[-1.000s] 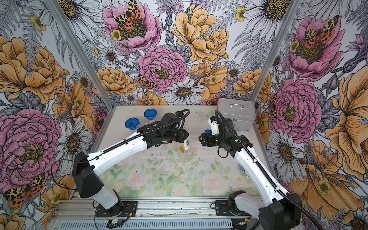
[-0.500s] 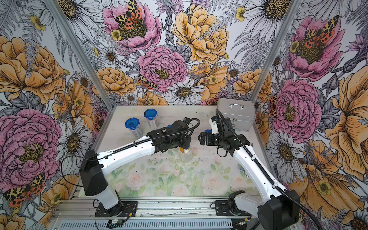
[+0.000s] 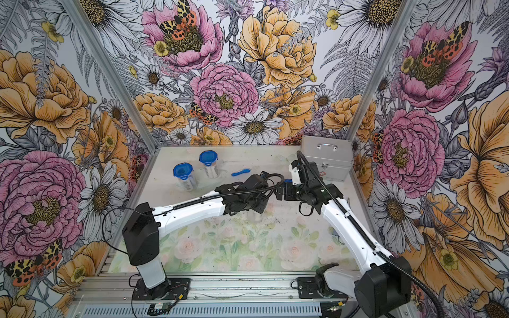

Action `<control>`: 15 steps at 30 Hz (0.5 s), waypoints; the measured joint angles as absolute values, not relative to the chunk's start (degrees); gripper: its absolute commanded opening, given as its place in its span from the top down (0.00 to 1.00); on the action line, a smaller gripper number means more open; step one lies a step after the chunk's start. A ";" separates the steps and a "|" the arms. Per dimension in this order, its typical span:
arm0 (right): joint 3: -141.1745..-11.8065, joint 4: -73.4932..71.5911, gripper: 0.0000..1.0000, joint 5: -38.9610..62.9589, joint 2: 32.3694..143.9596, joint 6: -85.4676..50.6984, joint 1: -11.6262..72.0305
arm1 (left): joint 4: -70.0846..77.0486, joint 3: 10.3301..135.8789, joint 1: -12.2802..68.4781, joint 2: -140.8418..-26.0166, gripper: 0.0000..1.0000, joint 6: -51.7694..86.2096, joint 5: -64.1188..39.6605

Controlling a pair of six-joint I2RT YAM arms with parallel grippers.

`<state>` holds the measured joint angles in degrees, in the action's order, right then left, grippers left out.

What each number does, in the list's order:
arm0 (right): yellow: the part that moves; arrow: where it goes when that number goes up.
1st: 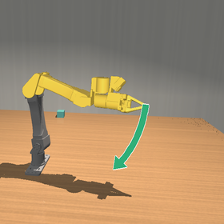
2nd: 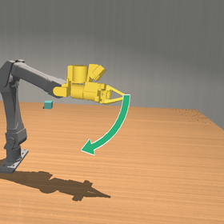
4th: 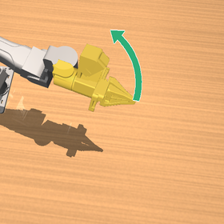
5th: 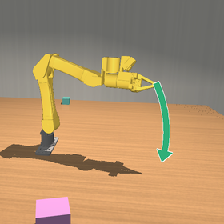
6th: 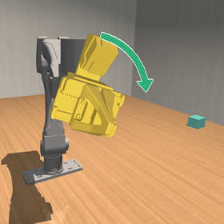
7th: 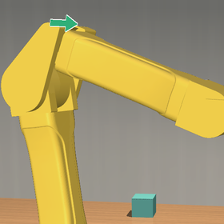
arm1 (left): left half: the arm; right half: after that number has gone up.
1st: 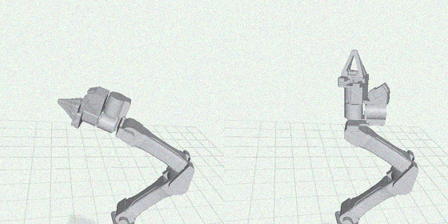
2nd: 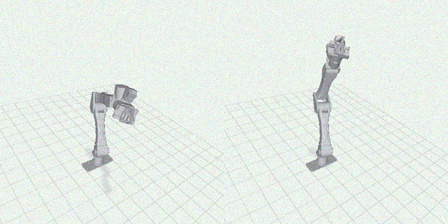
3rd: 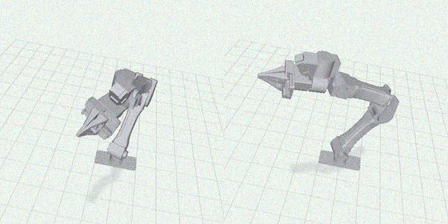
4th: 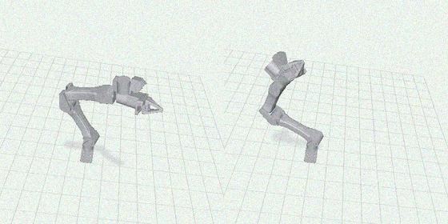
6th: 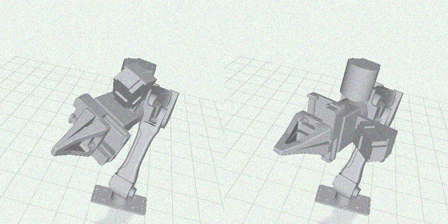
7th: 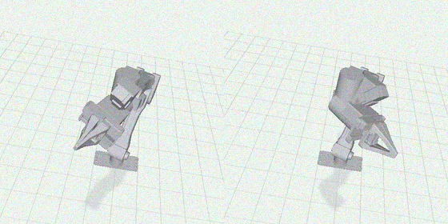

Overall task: Pack away toiletry kits
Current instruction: Place the toiletry item into the container.

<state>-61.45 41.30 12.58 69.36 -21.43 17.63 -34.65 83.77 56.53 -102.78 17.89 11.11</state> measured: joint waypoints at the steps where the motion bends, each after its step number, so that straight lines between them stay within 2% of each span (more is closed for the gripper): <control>1: -61.82 41.34 0.02 12.38 69.54 -21.41 17.63 | -34.44 83.66 56.53 -102.78 0.52 17.96 11.09; 10: -64.27 41.30 0.01 12.19 70.83 -20.97 17.63 | -34.85 82.59 55.99 -99.48 0.51 17.85 8.03; 15: -64.51 41.30 0.01 12.23 71.02 -21.23 17.63 | -35.86 84.03 49.80 -94.96 0.38 17.82 0.23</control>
<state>-64.51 41.30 12.23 71.02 -21.23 17.63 -35.86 84.03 49.80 -94.96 17.82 0.23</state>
